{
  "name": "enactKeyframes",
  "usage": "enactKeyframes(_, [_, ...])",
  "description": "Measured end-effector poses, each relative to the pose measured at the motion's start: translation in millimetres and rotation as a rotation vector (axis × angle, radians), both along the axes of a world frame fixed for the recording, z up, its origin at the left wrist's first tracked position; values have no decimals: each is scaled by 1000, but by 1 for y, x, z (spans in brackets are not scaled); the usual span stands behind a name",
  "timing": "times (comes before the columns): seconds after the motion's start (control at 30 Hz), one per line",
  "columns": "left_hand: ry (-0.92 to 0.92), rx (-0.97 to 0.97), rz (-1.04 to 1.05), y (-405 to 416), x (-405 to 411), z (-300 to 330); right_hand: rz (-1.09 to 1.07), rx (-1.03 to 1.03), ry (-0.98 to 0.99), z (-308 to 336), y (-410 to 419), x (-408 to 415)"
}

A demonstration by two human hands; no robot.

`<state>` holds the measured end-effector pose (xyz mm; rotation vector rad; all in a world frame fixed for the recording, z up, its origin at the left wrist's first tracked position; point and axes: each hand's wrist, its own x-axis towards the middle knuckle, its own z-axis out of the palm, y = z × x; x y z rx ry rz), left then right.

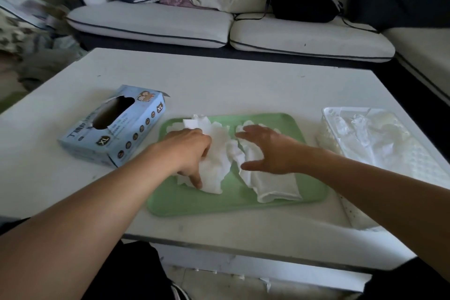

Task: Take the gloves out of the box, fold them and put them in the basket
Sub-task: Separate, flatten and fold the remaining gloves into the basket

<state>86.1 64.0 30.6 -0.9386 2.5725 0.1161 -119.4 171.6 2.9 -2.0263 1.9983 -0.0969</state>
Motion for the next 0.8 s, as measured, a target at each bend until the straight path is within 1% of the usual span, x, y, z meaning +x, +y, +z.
enactKeyframes(0.03, [-18, 23, 3, -3, 2, -1, 21, -99, -74, 9, 1, 12])
enactKeyframes(0.1, [-4, 86, 20, -12, 7, -3, 69, -182, -188, 20, 1, 44])
enactKeyframes(0.17, [61, 143, 47, -19, 11, -5, 57, -161, -222, 12, -3, 75])
enactKeyframes(0.27, [99, 197, 75, -25, 20, -7, -55, -99, -169, -15, -13, 105])
enactKeyframes(0.33, [106, 212, 90, -29, 25, -8, -140, -139, -229, -30, -22, 111])
enactKeyframes(0.4, [116, 200, 116, -34, 32, -6, -191, -199, -377, -36, -30, 114])
enactKeyframes(0.47, [117, 159, 143, -38, 40, -3, -183, -223, -553, -32, -36, 117])
enactKeyframes(0.53, [116, 137, 164, -42, 47, -1, -191, -198, -670, -17, -39, 115])
enactKeyframes(0.6, [118, 129, 184, -43, 51, 1, -246, -183, -769, -1, -40, 106])
enactKeyframes(0.67, [141, 135, 202, -45, 55, 1, -325, -131, -971, 15, -42, 95])
enactKeyframes(0.73, [169, 129, 201, -46, 55, 1, -382, -23, -1215, 29, -42, 84])
enactKeyframes(0.8, [203, 133, 207, -47, 53, 3, -411, 33, -1364, 42, -42, 75])
